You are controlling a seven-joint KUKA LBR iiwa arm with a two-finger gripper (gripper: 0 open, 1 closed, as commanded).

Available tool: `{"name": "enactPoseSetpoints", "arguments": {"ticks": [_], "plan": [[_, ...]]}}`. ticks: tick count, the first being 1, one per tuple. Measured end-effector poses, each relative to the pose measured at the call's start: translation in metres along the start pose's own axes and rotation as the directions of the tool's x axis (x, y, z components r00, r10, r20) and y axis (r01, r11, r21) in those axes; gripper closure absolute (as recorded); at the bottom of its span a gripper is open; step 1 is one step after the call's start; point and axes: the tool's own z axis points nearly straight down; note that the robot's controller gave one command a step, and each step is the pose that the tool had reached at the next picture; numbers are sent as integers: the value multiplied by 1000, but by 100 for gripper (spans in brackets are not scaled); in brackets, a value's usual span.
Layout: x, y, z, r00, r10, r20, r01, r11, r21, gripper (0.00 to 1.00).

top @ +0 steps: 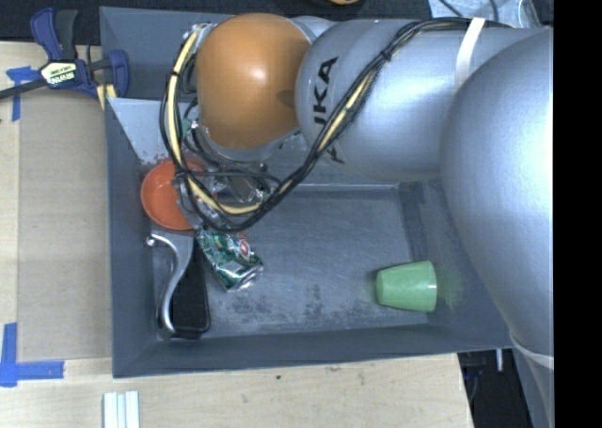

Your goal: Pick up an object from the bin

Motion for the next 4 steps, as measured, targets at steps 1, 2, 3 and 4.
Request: {"name": "enactPoseSetpoints", "arguments": {"ticks": [1, 2, 3, 4], "plan": [[-1, 0, -2, 1000, 3, 4, -3, 1000, 0, 100], [11, 20, 70, 999, -21, 24, 21, 1000, 8, 100], [10, 17, 53, 1000, -23, 14, 23, 1000, 2, 100], [10, 18, 51, 1000, 1, 27, -1, 1000, 5, 100]]}}
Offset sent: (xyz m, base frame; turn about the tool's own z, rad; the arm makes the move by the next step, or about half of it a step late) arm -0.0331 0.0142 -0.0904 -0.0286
